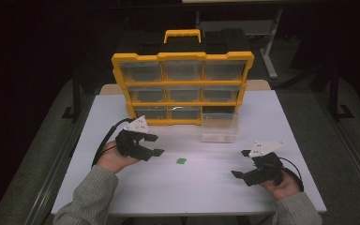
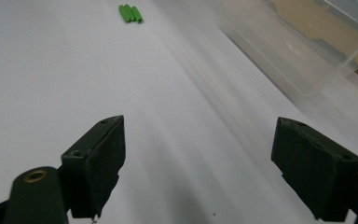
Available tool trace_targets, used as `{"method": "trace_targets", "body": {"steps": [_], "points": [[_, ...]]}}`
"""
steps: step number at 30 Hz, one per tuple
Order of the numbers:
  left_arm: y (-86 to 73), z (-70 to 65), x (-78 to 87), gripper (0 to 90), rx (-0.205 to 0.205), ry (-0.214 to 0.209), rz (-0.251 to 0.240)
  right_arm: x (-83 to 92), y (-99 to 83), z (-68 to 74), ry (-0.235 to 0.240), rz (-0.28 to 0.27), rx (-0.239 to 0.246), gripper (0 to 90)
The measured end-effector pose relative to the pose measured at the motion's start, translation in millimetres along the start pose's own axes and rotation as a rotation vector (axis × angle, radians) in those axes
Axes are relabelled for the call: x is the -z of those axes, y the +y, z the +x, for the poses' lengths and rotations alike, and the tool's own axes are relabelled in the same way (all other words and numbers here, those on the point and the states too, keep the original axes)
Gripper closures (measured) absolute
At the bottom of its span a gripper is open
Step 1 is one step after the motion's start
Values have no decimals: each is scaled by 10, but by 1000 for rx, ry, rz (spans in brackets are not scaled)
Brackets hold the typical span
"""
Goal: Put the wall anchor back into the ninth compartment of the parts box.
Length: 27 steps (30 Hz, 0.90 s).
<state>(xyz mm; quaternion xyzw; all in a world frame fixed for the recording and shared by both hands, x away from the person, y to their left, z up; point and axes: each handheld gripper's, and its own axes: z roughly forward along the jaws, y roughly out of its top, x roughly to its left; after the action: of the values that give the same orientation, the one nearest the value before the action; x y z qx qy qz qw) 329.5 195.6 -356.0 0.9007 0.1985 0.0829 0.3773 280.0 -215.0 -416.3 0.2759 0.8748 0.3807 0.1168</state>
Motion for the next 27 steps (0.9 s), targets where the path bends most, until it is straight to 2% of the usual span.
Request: {"method": "trace_targets", "body": {"steps": [2, 6, 8, 12, 13, 17, 18, 19, 23, 27], "points": [[-37, -3, 34, 404, 4, 11, -9, -11, 6, -5, 6, 5, 1, 152], [-123, -19, 84, 384, 38, 24, -29, -22, 33, -11, 8, 14, -7, 146], [-161, -36, 108, 372, 28, 39, -10, -27, 58, -10, 15, 15, -4, 147], [-240, -73, 161, 360, 37, 67, -17, -62, 108, -4, 38, 33, 4, 138], [-264, -85, 165, 359, 50, 70, -31, -70, 118, -1, 40, 39, 5, 140], [-353, -124, 162, 346, 74, 77, -33, -85, 163, -9, 62, 51, -2, 140], [-373, -126, 159, 346, 69, 79, -31, -82, 180, -8, 67, 49, -1, 140], [-390, -137, 152, 345, 84, 77, -32, -76, 200, -9, 67, 49, 5, 142], [-468, -139, 156, 329, 87, 84, -17, -53, 297, 2, 73, 47, 14, 146], [-548, -179, 185, 322, 104, 98, -30, -62, 415, 27, 89, 66, 33, 167]]}}
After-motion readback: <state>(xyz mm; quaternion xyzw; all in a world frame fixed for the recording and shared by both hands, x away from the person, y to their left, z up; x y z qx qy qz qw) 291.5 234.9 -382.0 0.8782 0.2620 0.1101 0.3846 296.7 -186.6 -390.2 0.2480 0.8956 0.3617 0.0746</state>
